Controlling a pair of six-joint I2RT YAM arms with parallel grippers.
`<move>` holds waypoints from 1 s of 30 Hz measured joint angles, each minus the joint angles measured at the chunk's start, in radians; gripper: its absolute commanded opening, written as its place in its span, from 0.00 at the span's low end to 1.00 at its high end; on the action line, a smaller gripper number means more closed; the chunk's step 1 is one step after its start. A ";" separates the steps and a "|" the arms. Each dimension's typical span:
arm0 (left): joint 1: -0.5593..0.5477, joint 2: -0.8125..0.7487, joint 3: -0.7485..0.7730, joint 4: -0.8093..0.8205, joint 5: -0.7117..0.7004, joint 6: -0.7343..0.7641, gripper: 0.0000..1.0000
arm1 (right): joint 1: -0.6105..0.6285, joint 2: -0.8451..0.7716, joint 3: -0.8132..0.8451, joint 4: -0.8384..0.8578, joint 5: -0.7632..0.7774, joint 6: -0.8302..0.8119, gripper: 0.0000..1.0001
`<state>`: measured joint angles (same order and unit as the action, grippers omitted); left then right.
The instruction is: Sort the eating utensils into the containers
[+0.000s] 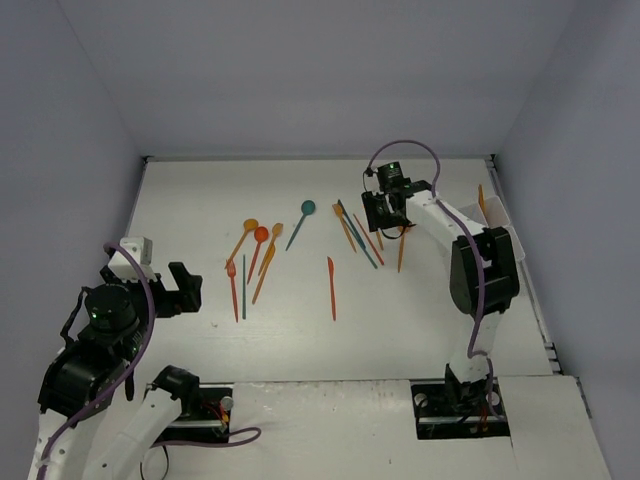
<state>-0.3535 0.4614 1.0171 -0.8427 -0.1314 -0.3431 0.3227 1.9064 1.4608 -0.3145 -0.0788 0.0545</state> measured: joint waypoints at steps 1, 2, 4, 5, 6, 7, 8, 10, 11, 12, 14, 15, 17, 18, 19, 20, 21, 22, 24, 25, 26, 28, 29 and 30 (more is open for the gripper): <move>0.000 0.000 0.002 -0.001 0.000 0.000 0.92 | 0.009 0.014 0.001 -0.006 -0.004 -0.006 0.39; 0.000 0.000 0.005 -0.002 -0.001 0.000 0.92 | 0.017 0.026 0.002 -0.011 -0.009 -0.012 0.38; 0.000 0.000 0.008 -0.005 -0.002 0.000 0.92 | 0.029 0.045 0.008 -0.016 -0.017 -0.032 0.35; 0.000 0.000 0.008 -0.007 -0.004 0.000 0.92 | 0.034 0.054 0.015 -0.020 -0.020 -0.039 0.34; 0.000 0.000 0.008 -0.009 -0.004 0.000 0.92 | 0.038 0.065 0.025 -0.020 -0.024 -0.048 0.33; 0.000 0.000 0.008 -0.012 -0.004 0.000 0.92 | 0.039 0.077 0.038 -0.019 -0.024 -0.053 0.33; 0.000 -0.001 0.008 -0.016 -0.004 -0.001 0.92 | 0.039 0.089 0.049 -0.018 -0.024 -0.057 0.32; 0.000 -0.002 0.008 -0.022 -0.004 -0.001 0.92 | 0.039 0.113 0.066 -0.018 -0.024 -0.065 0.31; 0.000 -0.003 0.008 -0.025 -0.004 -0.001 0.92 | 0.039 0.122 0.070 -0.018 -0.022 -0.067 0.31; 0.000 -0.005 0.008 -0.028 -0.004 -0.001 0.92 | 0.039 0.133 0.072 -0.018 -0.022 -0.071 0.30; 0.000 -0.011 0.008 -0.035 -0.004 -0.002 0.92 | 0.039 0.157 0.079 -0.018 -0.017 -0.077 0.29; 0.000 -0.014 0.008 -0.038 -0.005 -0.002 0.92 | 0.039 0.169 0.083 -0.017 -0.015 -0.080 0.28; 0.000 -0.022 0.008 -0.043 -0.005 -0.002 0.92 | 0.039 0.192 0.089 -0.019 -0.010 -0.084 0.27; 0.000 -0.026 0.008 -0.044 -0.005 -0.002 0.92 | 0.039 0.203 0.093 -0.020 -0.007 -0.085 0.27; 0.000 -0.030 0.008 -0.045 -0.005 -0.002 0.92 | 0.039 0.213 0.099 -0.020 -0.006 -0.086 0.27; 0.000 -0.032 0.008 -0.046 -0.005 -0.003 0.92 | 0.039 0.222 0.105 -0.020 -0.005 -0.086 0.27; 0.000 -0.035 0.008 -0.047 -0.005 -0.003 0.92 | 0.039 0.230 0.111 -0.019 -0.004 -0.086 0.26; 0.000 -0.036 0.008 -0.048 -0.005 -0.004 0.92 | 0.039 0.235 0.117 -0.019 -0.005 -0.086 0.25; 0.000 -0.038 0.008 -0.049 -0.005 -0.007 0.92 | 0.039 0.242 0.128 -0.017 -0.005 -0.086 0.21; 0.000 -0.038 0.008 -0.050 -0.005 -0.008 0.92 | 0.039 0.246 0.132 -0.015 -0.006 -0.085 0.19; 0.000 -0.038 0.008 -0.050 -0.004 -0.010 0.92 | 0.040 0.249 0.134 -0.013 -0.005 -0.085 0.17; 0.000 -0.038 0.008 -0.051 -0.004 -0.010 0.92 | 0.043 0.252 0.138 -0.011 -0.004 -0.086 0.11; 0.000 -0.038 0.008 -0.051 -0.004 -0.011 0.92 | 0.045 0.253 0.140 -0.011 -0.003 -0.086 0.08; 0.000 -0.038 0.008 -0.051 -0.004 -0.011 0.92 | 0.046 0.255 0.142 -0.010 -0.002 -0.086 0.05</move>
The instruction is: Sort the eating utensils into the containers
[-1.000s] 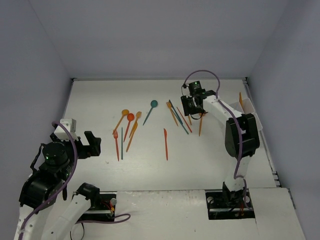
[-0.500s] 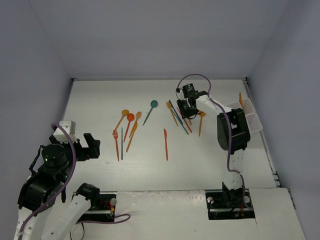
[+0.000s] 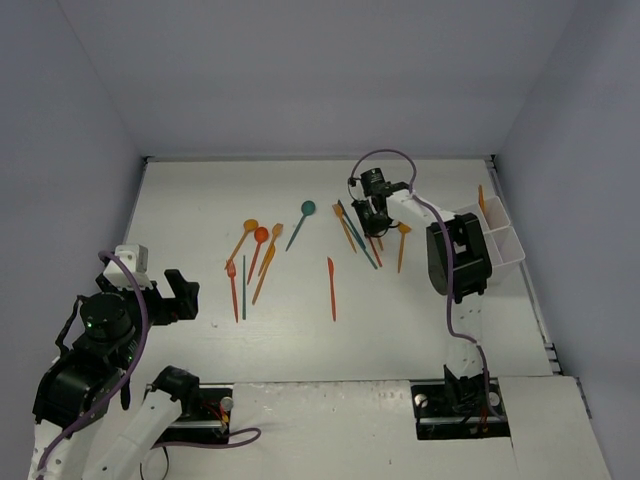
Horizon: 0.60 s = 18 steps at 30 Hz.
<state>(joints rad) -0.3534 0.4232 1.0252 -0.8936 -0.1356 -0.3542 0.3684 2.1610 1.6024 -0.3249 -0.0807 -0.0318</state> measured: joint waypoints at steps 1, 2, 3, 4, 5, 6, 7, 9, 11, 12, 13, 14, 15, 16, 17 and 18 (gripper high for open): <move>0.000 0.000 0.000 0.000 0.000 0.000 0.92 | 0.000 0.003 0.004 0.000 0.001 0.000 0.04; 0.000 0.000 0.000 0.000 0.000 -0.001 0.92 | 0.001 0.007 0.010 -0.001 0.001 -0.001 0.02; 0.000 0.000 0.000 0.000 0.000 -0.002 0.92 | 0.001 0.012 0.018 0.000 0.002 -0.002 0.00; 0.000 0.000 0.000 0.000 0.000 -0.003 0.92 | 0.001 0.016 0.025 0.001 0.003 -0.003 0.00; 0.000 0.000 0.000 0.000 0.000 -0.003 0.92 | 0.001 0.019 0.030 0.001 0.004 -0.004 0.00; 0.000 0.000 0.000 0.000 0.000 -0.004 0.92 | 0.001 0.023 0.037 0.000 0.005 -0.005 0.00; 0.000 0.000 0.000 0.000 0.000 -0.006 0.92 | 0.001 0.026 0.044 -0.001 0.005 -0.005 0.00; 0.000 0.000 0.000 0.000 0.000 -0.009 0.92 | 0.001 0.029 0.058 -0.004 0.006 -0.008 0.00; 0.000 0.000 0.000 0.000 0.000 -0.014 0.92 | 0.001 0.029 0.072 -0.006 0.006 -0.012 0.00; 0.000 0.000 0.000 0.000 0.000 -0.015 0.92 | 0.000 0.026 0.083 -0.010 0.008 -0.017 0.00; 0.000 0.000 0.000 0.000 0.000 -0.015 0.92 | -0.001 0.020 0.094 -0.013 0.011 -0.022 0.00; 0.000 0.000 0.000 0.000 0.000 -0.016 0.92 | -0.004 0.010 0.106 -0.016 0.014 -0.027 0.00; 0.000 0.000 0.000 0.000 -0.001 -0.016 0.92 | -0.007 -0.005 0.116 -0.018 0.016 -0.033 0.00; 0.000 0.000 0.000 0.000 -0.001 -0.017 0.92 | -0.011 -0.025 0.125 -0.018 0.020 -0.041 0.00; 0.000 0.000 0.000 0.000 -0.003 -0.017 0.92 | -0.019 -0.054 0.135 -0.018 0.024 -0.048 0.00; 0.000 0.000 0.000 0.000 -0.004 -0.017 0.92 | -0.031 -0.087 0.143 -0.015 0.027 -0.053 0.00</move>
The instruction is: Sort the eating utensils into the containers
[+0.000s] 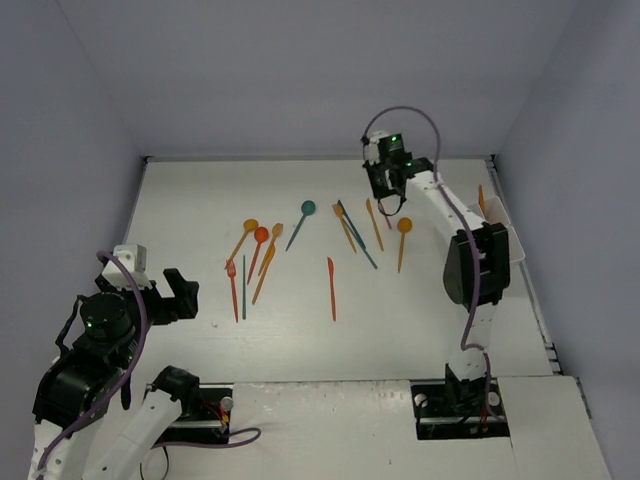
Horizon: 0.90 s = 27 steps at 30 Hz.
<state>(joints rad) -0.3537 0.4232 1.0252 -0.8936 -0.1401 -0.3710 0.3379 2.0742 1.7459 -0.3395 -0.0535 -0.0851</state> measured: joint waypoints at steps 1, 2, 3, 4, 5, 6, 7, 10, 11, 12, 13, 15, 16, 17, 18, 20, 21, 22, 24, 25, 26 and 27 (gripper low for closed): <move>0.000 0.000 0.000 0.000 -0.002 0.000 0.92 | -0.016 -0.038 0.005 0.009 0.002 -0.005 0.00; 0.000 0.000 0.000 0.000 -0.005 0.000 0.92 | -0.039 -0.081 0.006 0.024 0.004 -0.011 0.00; 0.000 0.000 0.000 0.000 -0.009 0.000 0.92 | -0.069 -0.126 0.005 0.048 0.007 -0.016 0.00; 0.000 0.000 0.000 0.000 -0.013 0.000 0.92 | -0.100 -0.171 0.004 0.071 0.009 -0.020 0.00; 0.000 0.000 0.000 0.000 -0.017 0.000 0.92 | -0.135 -0.215 -0.001 0.102 0.018 -0.025 0.00; 0.000 0.000 0.000 0.000 -0.019 0.001 0.92 | -0.174 -0.259 -0.011 0.140 0.032 -0.030 0.00; 0.000 -0.001 0.000 0.000 -0.022 0.002 0.92 | -0.210 -0.291 -0.017 0.168 0.049 -0.034 0.00; 0.000 -0.004 0.000 0.000 -0.034 0.008 0.92 | -0.322 -0.358 -0.026 0.243 0.092 -0.043 0.00; 0.000 -0.007 0.000 0.000 -0.039 0.011 0.92 | -0.360 -0.365 -0.028 0.266 0.103 -0.046 0.00; 0.000 -0.010 0.000 0.000 -0.042 0.013 0.92 | -0.390 -0.366 -0.030 0.285 0.111 -0.048 0.00; 0.000 -0.013 0.000 0.000 -0.044 0.017 0.92 | -0.421 -0.364 -0.036 0.302 0.121 -0.050 0.00; 0.000 -0.017 0.000 0.000 -0.046 0.021 0.92 | -0.468 -0.354 -0.054 0.319 0.140 -0.052 0.00; 0.000 -0.020 0.000 0.000 -0.048 0.023 0.92 | -0.486 -0.345 -0.060 0.323 0.145 -0.052 0.00; 0.000 -0.022 0.000 0.000 -0.049 0.024 0.92 | -0.500 -0.335 -0.066 0.327 0.149 -0.052 0.00; 0.000 -0.024 0.000 0.000 -0.050 0.026 0.92 | -0.512 -0.323 -0.072 0.331 0.151 -0.052 0.00; 0.000 -0.027 0.000 0.001 -0.053 0.029 0.92 | -0.528 -0.300 -0.084 0.339 0.151 -0.051 0.00; 0.000 -0.029 0.000 0.001 -0.054 0.030 0.92 | -0.534 -0.289 -0.092 0.342 0.151 -0.051 0.00; 0.000 -0.029 -0.001 0.002 -0.056 0.031 0.92 | -0.537 -0.279 -0.103 0.347 0.151 -0.050 0.00; 0.000 -0.029 -0.003 0.009 -0.060 0.031 0.92 | -0.542 -0.264 -0.125 0.353 0.150 -0.050 0.00; 0.000 -0.029 -0.007 0.015 -0.062 0.031 0.92 | -0.545 -0.258 -0.137 0.360 0.149 -0.050 0.00; 0.000 -0.030 -0.011 0.021 -0.063 0.031 0.92 | -0.547 -0.252 -0.151 0.367 0.148 -0.050 0.00; 0.000 -0.030 -0.017 0.028 -0.064 0.031 0.92 | -0.548 -0.246 -0.165 0.372 0.146 -0.050 0.00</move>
<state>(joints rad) -0.3534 0.3935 1.0084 -0.8654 -0.2040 -0.3402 -0.2098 1.8278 1.5814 0.0328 0.0922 -0.1352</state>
